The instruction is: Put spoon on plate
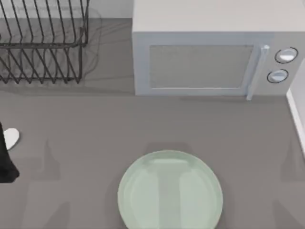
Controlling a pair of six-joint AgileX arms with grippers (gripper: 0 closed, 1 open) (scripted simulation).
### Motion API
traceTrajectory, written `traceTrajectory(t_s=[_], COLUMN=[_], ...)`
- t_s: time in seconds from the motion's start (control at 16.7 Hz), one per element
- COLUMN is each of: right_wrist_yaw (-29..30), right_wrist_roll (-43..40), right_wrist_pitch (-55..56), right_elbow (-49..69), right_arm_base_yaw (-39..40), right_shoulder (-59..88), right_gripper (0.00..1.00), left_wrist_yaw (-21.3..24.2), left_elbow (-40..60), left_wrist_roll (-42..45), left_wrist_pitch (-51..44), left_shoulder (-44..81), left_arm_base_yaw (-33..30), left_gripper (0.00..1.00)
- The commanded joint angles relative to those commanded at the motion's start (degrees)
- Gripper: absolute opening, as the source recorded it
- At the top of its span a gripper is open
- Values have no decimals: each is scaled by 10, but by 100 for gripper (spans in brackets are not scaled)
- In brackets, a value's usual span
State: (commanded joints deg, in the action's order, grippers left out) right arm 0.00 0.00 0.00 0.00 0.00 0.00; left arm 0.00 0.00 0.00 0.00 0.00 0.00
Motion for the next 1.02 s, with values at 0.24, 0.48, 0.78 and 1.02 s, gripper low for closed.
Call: traceTrajectory(t_s=[0.24,0.48,0.78,1.02], right_wrist_yaw=[0,0,0,0], right_wrist_roll=[0,0,0,0], right_wrist_pitch=[0,0,0,0], right_elbow=[0,0,0,0], right_arm_base_yaw=[0,0,0,0], right_shoulder=[0,0,0,0], right_gripper=[100,100,100,100], left_wrist_yaw=[0,1,-2,-3], left_elbow=[18,106,275,424], left_wrist_roll=[16,95,248,382], left_wrist_pitch=[-13,-87,-240,-375], left_shoulder=[18,128,369,595], left_arm_base_yaw=[4,27,74,116], left_gripper=[100,100,100,100])
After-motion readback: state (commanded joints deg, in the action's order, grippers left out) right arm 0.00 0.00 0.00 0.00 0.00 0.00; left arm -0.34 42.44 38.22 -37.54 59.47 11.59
